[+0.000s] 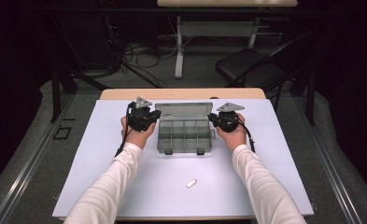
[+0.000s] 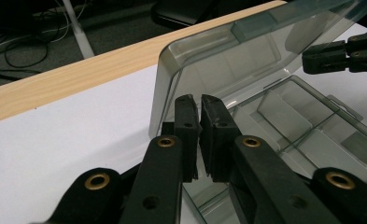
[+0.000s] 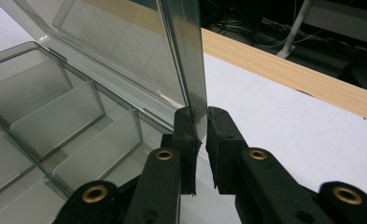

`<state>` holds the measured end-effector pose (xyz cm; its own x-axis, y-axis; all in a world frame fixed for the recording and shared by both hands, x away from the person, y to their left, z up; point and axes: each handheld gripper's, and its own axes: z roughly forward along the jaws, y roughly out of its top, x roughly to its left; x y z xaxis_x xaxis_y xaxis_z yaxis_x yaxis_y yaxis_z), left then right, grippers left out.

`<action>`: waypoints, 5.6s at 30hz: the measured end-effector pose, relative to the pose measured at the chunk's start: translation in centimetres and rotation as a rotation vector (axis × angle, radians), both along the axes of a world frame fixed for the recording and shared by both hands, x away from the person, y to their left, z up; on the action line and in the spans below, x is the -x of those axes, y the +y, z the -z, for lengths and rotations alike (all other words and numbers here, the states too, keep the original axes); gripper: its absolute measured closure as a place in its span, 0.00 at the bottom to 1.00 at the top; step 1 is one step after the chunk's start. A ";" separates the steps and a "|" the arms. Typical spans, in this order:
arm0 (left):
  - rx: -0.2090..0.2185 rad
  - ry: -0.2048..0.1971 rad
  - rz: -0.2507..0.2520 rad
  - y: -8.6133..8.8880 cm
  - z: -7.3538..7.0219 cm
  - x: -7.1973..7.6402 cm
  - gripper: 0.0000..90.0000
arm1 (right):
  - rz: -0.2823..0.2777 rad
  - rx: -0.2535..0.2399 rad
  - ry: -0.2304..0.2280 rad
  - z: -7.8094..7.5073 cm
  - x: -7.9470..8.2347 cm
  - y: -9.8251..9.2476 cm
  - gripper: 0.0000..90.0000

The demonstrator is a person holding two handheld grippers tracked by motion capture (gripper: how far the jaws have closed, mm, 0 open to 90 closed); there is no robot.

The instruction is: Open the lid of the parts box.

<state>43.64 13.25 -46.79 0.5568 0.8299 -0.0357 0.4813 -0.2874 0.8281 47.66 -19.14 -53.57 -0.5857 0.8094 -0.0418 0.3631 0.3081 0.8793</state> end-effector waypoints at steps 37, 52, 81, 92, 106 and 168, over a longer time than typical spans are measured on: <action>-0.075 0.147 0.013 -0.1 6.9 0.7 0.55 | -0.004 -0.005 0.006 0.0 0.0 -0.1 0.92; -0.134 0.177 0.020 -1.1 8.7 0.2 0.51 | -0.005 -0.011 0.011 0.0 0.0 -0.1 0.92; -0.103 0.128 0.154 -0.3 9.8 -0.9 0.40 | -0.003 -0.019 0.014 0.0 0.1 -0.2 0.92; -0.095 0.133 0.158 -0.2 9.8 -0.9 0.42 | 0.032 -0.044 0.032 0.0 0.1 0.1 0.92; -0.081 0.140 0.155 -0.2 9.9 -0.9 0.43 | 0.150 -0.094 0.048 0.0 0.4 1.0 0.94; -0.081 0.141 0.154 -0.2 9.9 -0.9 0.43 | 0.423 -0.162 0.269 -0.3 -3.4 3.0 0.99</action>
